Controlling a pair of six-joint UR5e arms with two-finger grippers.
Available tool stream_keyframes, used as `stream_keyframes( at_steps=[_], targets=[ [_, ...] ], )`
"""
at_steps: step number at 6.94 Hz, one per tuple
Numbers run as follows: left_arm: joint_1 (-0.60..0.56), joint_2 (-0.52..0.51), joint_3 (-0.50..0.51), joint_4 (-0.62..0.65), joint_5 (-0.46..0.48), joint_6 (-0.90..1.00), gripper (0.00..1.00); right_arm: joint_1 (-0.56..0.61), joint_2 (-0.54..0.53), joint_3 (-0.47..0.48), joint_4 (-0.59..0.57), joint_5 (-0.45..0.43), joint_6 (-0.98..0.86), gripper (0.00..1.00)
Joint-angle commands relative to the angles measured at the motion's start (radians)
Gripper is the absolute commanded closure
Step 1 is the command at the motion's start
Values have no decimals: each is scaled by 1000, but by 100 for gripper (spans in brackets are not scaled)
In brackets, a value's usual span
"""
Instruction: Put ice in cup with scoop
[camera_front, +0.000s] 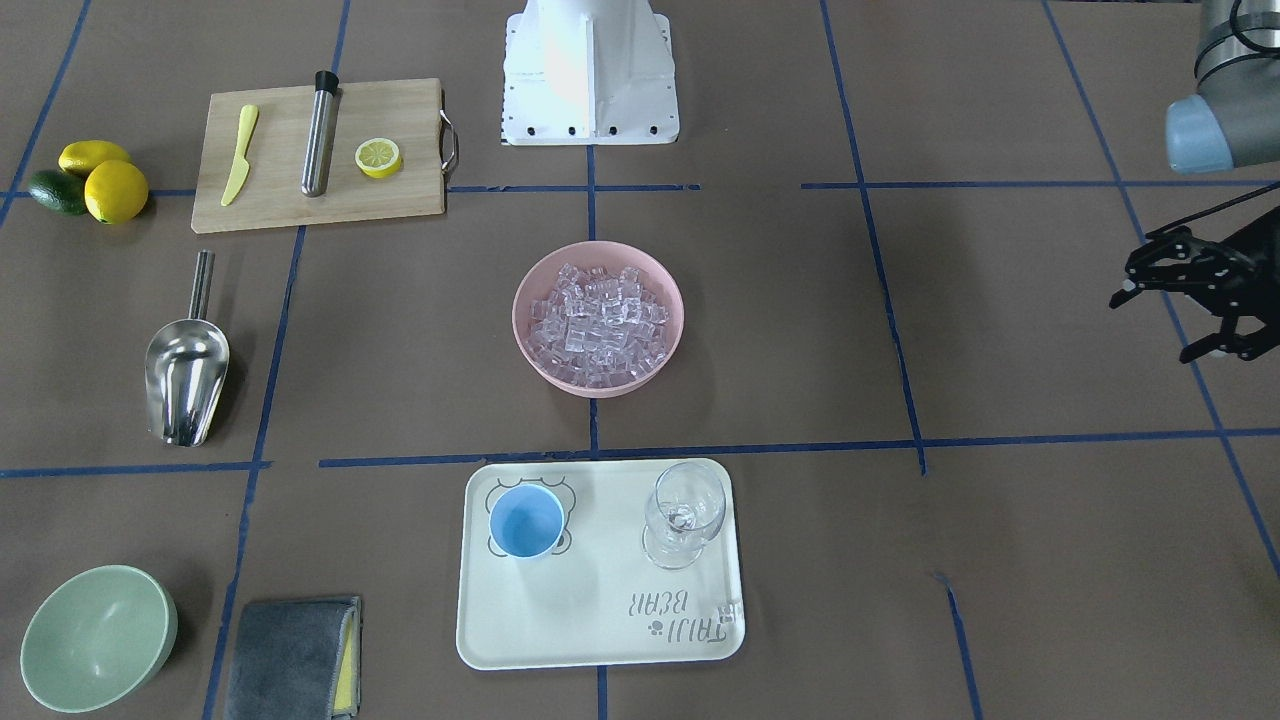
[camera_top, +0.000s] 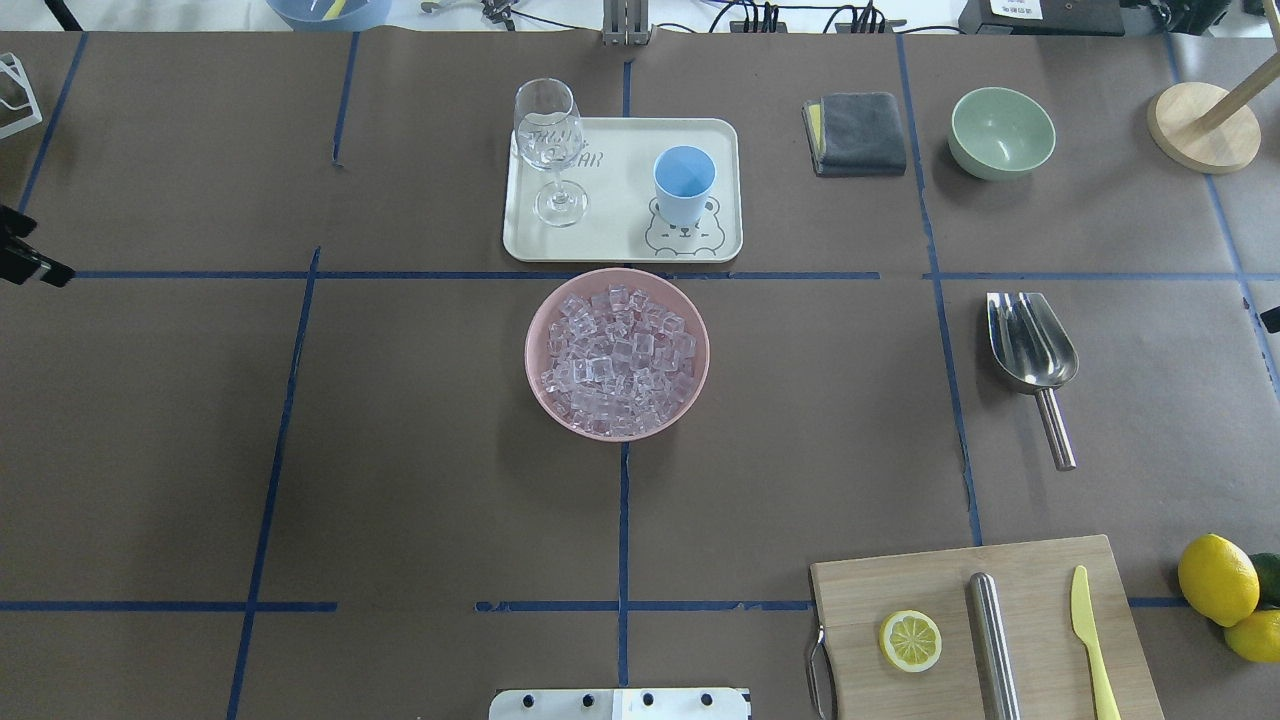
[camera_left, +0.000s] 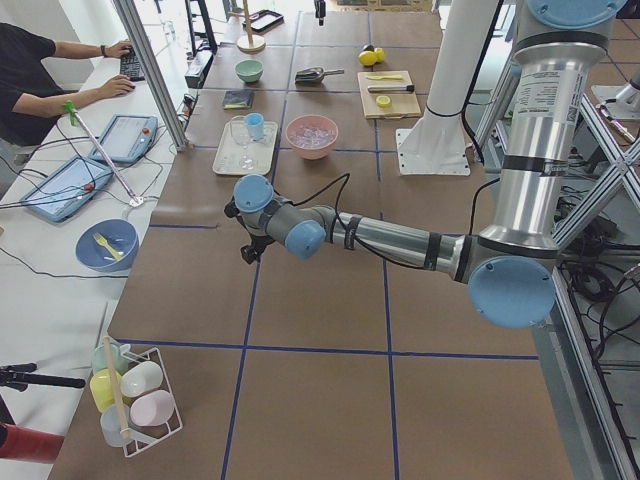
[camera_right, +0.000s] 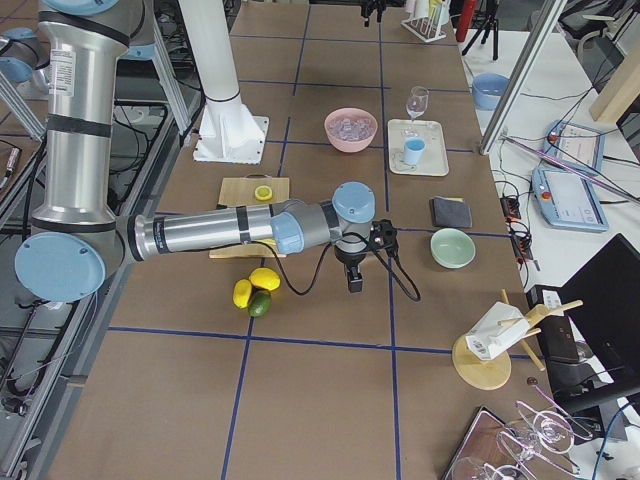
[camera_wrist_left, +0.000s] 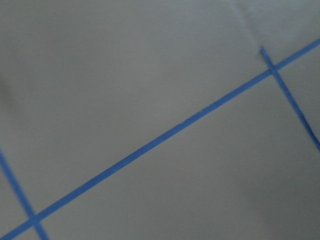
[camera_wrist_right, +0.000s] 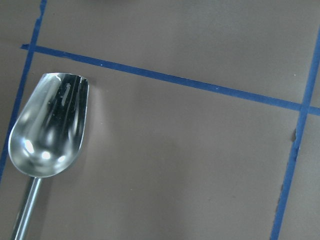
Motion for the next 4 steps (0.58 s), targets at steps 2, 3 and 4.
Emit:
stream_keyframes(
  at_steps=[2, 3, 4],
  targets=[
    [259, -20, 21, -518, 28, -3, 0, -24, -3, 41, 2, 35, 52, 0],
    [345, -113, 27, -536, 90, -7, 0, -32, -3, 44, 11, 34, 77, 0],
    [437, -185, 70, -540, 137, -5, 0, -38, -3, 45, 22, 34, 80, 0]
  ],
)
